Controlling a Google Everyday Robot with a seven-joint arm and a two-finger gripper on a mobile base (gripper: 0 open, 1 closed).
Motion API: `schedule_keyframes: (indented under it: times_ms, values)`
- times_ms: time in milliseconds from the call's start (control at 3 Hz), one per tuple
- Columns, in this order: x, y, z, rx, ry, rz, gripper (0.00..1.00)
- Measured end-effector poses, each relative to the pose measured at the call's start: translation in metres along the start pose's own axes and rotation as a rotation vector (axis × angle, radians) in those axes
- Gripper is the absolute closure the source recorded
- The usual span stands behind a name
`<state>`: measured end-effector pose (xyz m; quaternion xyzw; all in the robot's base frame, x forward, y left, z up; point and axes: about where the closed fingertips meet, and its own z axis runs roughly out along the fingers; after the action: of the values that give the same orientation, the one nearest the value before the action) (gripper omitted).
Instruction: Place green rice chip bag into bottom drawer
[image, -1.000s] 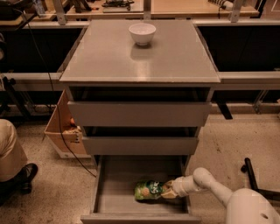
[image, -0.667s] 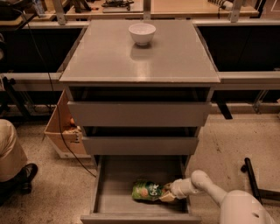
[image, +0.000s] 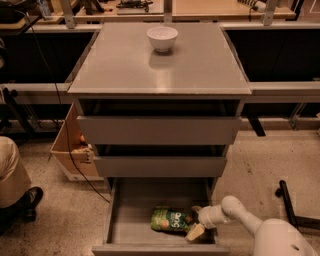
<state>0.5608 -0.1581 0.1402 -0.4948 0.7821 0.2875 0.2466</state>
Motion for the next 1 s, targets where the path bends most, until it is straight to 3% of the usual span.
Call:
schedule_keyframes:
  times_ms: [333, 1000]
  values:
    - [-0.002, 0.001, -0.057, 0.07, 0.027, -0.002, 0.0]
    - [-0.029, 0.028, -0.171, 0.169, 0.118, -0.073, 0.0]
